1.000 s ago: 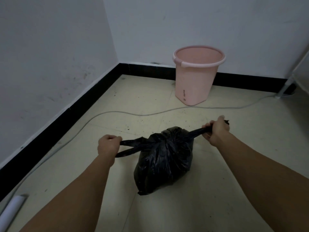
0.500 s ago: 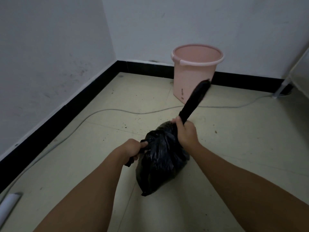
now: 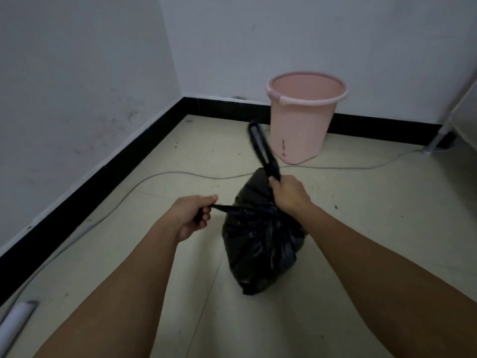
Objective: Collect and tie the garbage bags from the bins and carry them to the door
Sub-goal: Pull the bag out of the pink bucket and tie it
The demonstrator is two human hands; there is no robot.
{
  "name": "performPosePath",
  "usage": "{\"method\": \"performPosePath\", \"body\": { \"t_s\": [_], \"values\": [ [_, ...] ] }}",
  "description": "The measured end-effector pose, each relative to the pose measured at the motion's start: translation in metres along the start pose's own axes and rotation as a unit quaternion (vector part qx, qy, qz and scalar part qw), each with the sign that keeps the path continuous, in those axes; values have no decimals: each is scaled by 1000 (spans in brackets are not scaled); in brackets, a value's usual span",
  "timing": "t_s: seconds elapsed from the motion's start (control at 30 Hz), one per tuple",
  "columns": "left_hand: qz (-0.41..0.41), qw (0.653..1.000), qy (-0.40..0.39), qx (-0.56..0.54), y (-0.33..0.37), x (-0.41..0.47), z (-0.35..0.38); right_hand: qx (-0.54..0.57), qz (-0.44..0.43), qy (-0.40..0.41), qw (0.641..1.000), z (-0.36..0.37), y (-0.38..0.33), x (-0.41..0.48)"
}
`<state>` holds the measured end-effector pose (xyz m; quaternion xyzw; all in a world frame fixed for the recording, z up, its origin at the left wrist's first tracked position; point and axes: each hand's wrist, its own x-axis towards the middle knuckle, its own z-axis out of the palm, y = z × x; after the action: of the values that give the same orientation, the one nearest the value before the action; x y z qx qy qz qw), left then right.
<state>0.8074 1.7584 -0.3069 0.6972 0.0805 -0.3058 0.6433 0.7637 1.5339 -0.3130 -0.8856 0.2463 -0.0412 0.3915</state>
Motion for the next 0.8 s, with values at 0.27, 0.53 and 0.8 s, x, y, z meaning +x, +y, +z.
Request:
{"method": "performPosePath", "body": {
  "t_s": [0.27, 0.53, 0.8],
  "values": [
    [93, 995, -37, -20, 40, -6, 13, -175, -42, -306, 935, 19, -17, -29],
    [90, 994, 57, -3, 27, -3, 2, 22, 47, -376, 925, 19, -12, -42],
    [92, 988, 99, -71, 26, 2, -6, -64, 2, -369, 927, 30, -28, -55]
  ]
}}
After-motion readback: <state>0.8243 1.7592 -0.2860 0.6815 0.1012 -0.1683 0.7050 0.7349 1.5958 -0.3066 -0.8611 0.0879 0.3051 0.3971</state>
